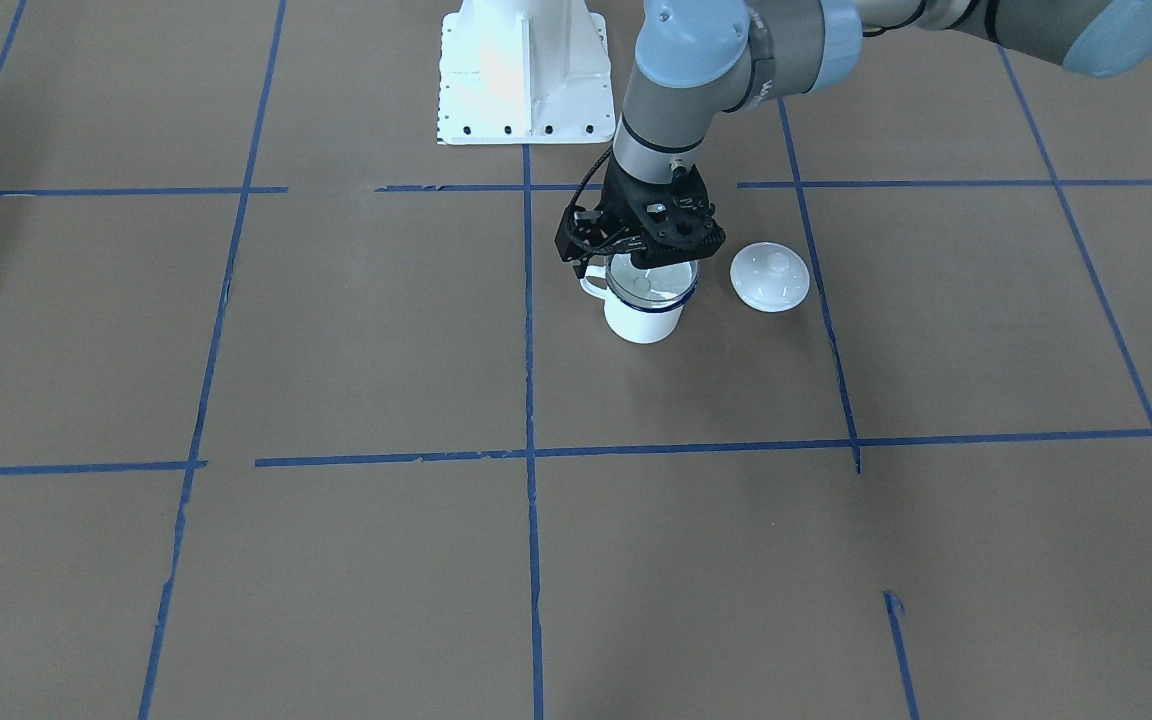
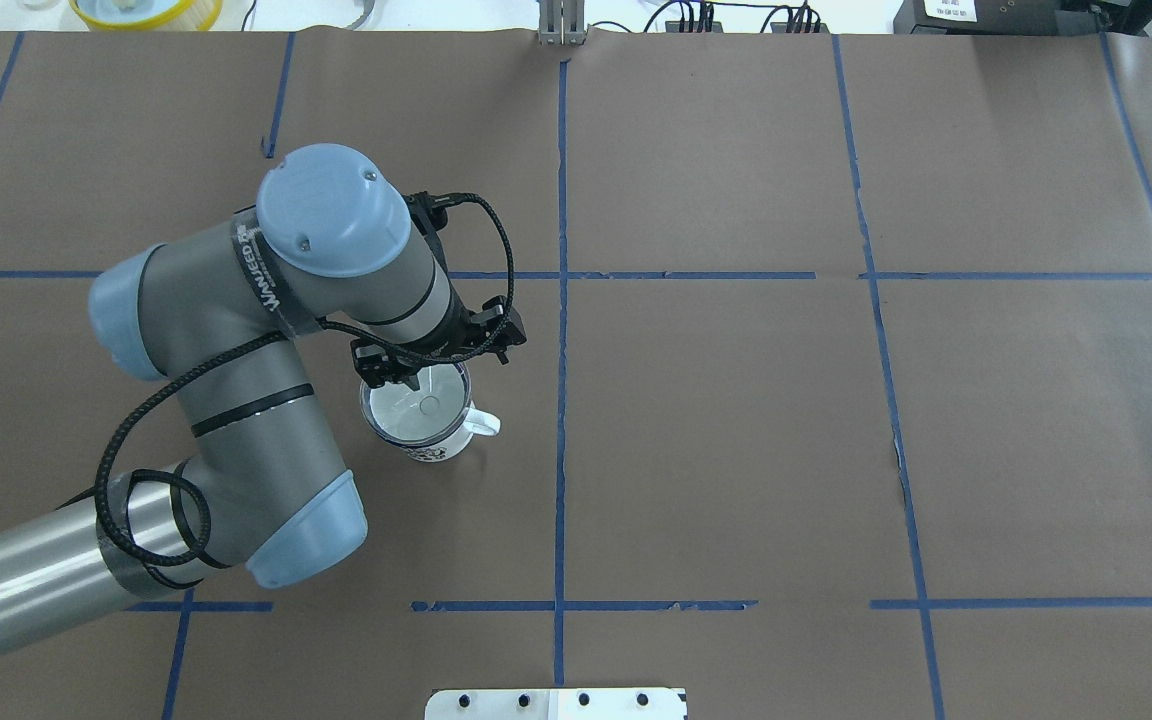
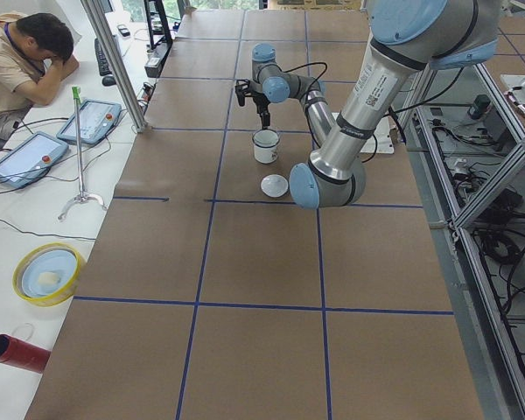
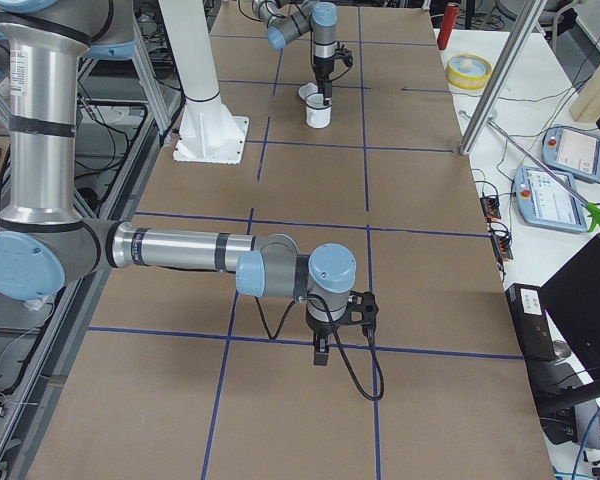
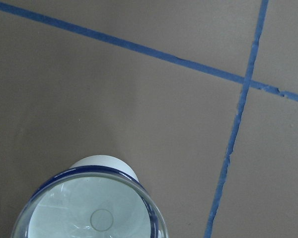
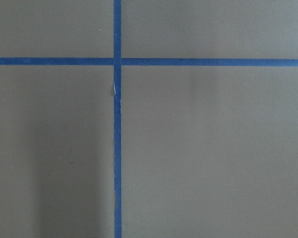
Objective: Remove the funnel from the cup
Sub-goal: 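Move the left gripper over the mug and lower onto the glass funnel, then close the left gripper on the glass funnel's stem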
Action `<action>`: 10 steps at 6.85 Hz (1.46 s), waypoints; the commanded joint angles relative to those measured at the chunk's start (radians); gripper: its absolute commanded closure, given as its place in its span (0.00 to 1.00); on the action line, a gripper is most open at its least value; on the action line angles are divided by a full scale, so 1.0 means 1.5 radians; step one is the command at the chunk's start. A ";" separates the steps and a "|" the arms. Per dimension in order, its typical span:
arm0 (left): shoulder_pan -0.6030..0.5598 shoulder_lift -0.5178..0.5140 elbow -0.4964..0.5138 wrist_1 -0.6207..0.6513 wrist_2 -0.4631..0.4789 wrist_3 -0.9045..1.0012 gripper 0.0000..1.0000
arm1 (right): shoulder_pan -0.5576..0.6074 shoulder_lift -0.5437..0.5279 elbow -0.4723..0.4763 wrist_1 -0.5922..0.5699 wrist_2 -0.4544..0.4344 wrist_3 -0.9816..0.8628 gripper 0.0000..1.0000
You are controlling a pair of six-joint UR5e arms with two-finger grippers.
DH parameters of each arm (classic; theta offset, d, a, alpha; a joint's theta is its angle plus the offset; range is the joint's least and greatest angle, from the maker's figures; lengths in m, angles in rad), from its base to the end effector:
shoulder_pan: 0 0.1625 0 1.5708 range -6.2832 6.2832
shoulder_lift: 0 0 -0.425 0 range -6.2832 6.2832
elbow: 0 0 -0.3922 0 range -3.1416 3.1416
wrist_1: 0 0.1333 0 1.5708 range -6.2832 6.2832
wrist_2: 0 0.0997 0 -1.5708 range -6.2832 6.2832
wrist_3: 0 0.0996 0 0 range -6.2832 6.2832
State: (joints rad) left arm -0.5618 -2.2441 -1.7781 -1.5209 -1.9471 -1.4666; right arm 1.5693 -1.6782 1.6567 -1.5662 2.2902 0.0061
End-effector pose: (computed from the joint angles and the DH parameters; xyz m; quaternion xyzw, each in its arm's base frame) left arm 0.4989 -0.4283 0.1812 -0.0322 0.4306 -0.1304 0.8925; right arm 0.0670 -0.4451 0.6701 -0.0093 -0.3519 0.0051 0.9360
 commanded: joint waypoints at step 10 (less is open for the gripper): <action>-0.003 -0.007 -0.088 0.079 0.012 0.009 1.00 | 0.000 0.000 0.000 0.000 0.000 0.000 0.00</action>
State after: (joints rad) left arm -0.5524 -2.2494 -1.8525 -1.4478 -1.9298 -1.4573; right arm 1.5692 -1.6782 1.6567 -1.5662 2.2902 0.0061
